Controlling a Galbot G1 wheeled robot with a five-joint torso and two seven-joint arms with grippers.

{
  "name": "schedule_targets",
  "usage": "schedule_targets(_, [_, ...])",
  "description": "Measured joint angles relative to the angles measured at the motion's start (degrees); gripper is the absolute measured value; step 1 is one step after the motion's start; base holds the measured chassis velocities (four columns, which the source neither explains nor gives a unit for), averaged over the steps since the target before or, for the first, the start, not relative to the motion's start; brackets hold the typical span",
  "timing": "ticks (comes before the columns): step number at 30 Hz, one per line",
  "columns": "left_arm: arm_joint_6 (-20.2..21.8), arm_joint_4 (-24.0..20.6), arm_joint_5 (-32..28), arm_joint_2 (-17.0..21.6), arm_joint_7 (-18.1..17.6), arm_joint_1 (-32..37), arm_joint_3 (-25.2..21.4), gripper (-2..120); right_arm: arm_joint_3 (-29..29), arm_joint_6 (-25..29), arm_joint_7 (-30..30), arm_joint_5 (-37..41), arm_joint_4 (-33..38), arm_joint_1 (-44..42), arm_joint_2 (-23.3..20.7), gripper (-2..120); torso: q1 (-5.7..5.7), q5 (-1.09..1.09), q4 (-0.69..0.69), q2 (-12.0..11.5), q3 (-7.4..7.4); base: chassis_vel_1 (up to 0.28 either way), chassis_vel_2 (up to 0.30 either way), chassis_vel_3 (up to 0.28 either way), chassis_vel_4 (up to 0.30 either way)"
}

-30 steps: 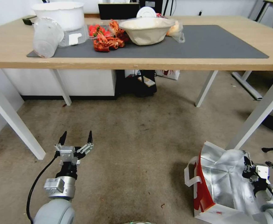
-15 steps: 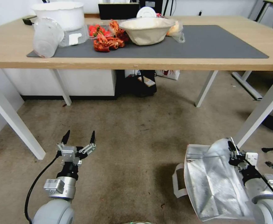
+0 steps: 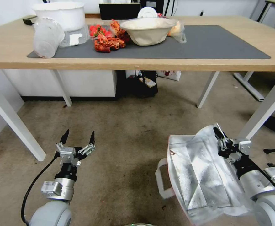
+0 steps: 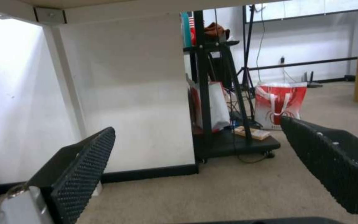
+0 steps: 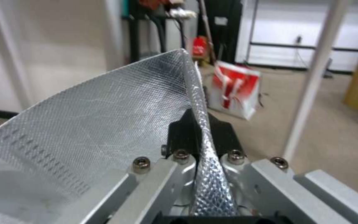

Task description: Pick up the food delivery bag from the floor and place it on the table.

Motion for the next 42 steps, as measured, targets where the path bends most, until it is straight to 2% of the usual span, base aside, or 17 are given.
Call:
schedule_targets(6, [-0.1, 0.1, -0.1, 0.1, 0.0, -0.3, -0.2, 100, 0.0, -0.4, -2.2, 2.4, 3.2, -0.2, -1.6, 0, 0.00, 0.01, 0.00, 0.0, 0.00, 0.000, 0.000, 0.000, 0.000])
schedule_targets(15, [-0.3, 0.6, -0.8, 0.2, 0.0, -0.5, -0.6, 99, 1.8, 1.8, -6.1, 6.1, 3.1, -0.3, -4.7, 0, 0.00, 0.01, 0.00, 0.0, 0.00, 0.000, 0.000, 0.000, 0.000])
schedule_targets(25, [-0.3, 0.5, -1.2, 0.2, 0.3, -0.8, -0.7, 99, 4.6, 7.4, -17.0, 15.1, 3.2, -0.2, -7.8, 0, 0.00, 0.01, 0.00, 0.0, 0.00, 0.000, 0.000, 0.000, 0.000])
schedule_targets(27, [-0.3, 0.5, -1.3, 0.3, 0.3, -0.8, -0.8, 99, 4.9, 7.6, -18.2, 16.3, 3.3, -0.2, -8.0, 0, 0.00, 0.00, 0.00, 0.0, 0.00, 0.000, 0.000, 0.000, 0.000])
schedule_targets(31, [-0.3, 0.1, -1.4, 0.6, 0.2, -0.6, -1.0, 99, 6.8, 7.7, -25.7, 21.3, 2.7, 0.5, -8.8, 0, 0.00, 0.01, 0.00, 0.0, 0.00, 0.000, 0.000, 0.000, 0.000])
schedule_targets(33, [-0.3, 0.0, -1.4, 0.6, 0.2, -0.6, -1.0, 100, 7.1, 7.6, -26.6, 22.0, 2.6, 0.6, -9.0, 0, 0.00, 0.01, 0.00, 0.0, 0.00, 0.000, 0.000, 0.000, 0.000])
schedule_targets(35, [-0.3, -0.4, -1.4, 0.6, 0.2, -0.5, -1.1, 99, 8.3, 7.2, -30.0, 24.6, 2.0, 0.9, -9.4, 0, 0.00, 0.01, 0.00, 0.0, 0.00, 0.000, 0.000, 0.000, 0.000])
schedule_targets(40, [-0.3, -0.5, -1.4, 0.6, 0.2, -0.4, -1.1, 99, 8.8, 6.8, -31.4, 25.9, 1.8, 0.9, -9.5, 0, 0.00, 0.01, 0.00, 0.0, 0.00, 0.000, 0.000, 0.000, 0.000])
schedule_targets(42, [-0.3, -0.6, -1.4, 0.6, 0.2, -0.3, -1.1, 100, 9.5, 6.1, -34.0, 27.6, 1.5, 0.9, -9.5, 0, 0.00, 0.00, 0.00, 0.0, 0.00, 0.000, 0.000, 0.000, 0.000])
